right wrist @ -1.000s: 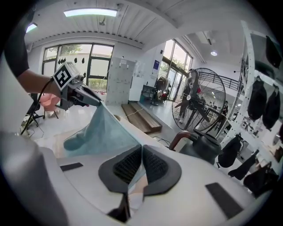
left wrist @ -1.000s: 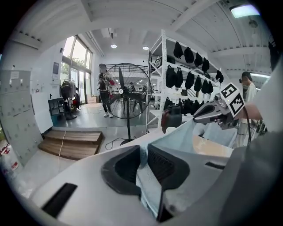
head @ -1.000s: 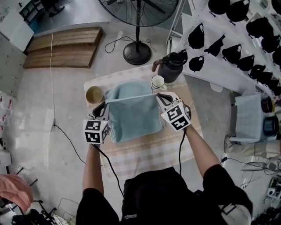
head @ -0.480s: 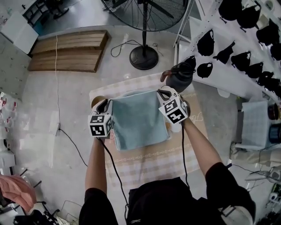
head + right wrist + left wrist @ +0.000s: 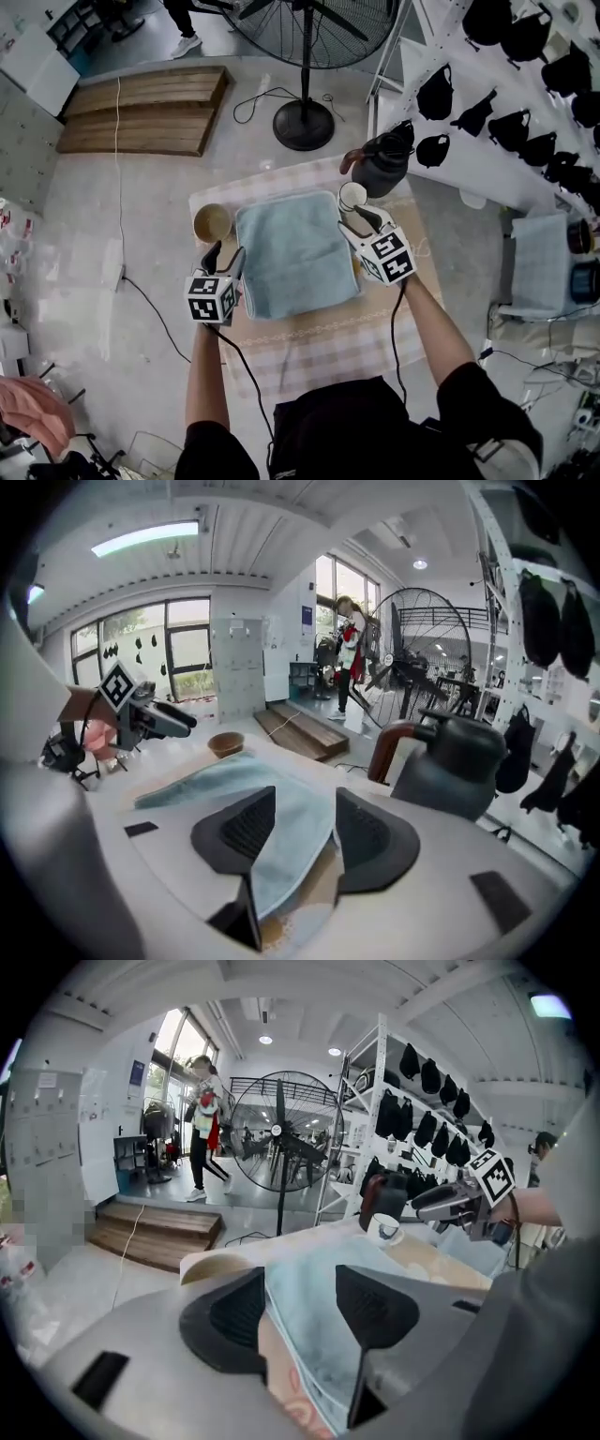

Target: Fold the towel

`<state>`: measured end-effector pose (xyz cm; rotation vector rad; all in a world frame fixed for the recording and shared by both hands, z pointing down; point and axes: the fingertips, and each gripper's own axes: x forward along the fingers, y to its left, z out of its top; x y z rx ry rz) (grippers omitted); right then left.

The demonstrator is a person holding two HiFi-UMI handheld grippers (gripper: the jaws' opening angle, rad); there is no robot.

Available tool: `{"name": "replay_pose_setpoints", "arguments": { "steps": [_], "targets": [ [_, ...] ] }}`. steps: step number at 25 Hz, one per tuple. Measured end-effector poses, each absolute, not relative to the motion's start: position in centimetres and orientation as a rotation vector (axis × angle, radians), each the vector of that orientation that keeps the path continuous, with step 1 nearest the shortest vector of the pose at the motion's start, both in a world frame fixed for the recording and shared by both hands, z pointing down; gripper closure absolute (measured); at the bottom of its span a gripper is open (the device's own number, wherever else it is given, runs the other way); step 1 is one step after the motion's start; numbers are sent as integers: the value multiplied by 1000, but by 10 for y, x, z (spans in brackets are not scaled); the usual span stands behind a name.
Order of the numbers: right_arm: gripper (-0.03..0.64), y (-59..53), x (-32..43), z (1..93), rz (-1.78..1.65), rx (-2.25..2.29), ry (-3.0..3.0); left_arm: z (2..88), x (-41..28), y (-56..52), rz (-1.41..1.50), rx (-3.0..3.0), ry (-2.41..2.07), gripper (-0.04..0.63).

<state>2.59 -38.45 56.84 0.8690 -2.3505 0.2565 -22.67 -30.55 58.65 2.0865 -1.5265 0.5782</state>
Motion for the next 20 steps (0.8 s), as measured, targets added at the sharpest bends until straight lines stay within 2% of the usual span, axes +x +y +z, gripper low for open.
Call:
{"name": "replay_pose_setpoints", "arguments": {
  "steps": [9, 20],
  "targets": [
    [433, -259, 68, 648, 487, 718, -2250, 633, -181, -190, 544, 2041, -1323, 376],
    [433, -194, 89, 679, 567, 695, -2213, 673, -162, -130, 618, 1970, -1302, 376]
  ]
}}
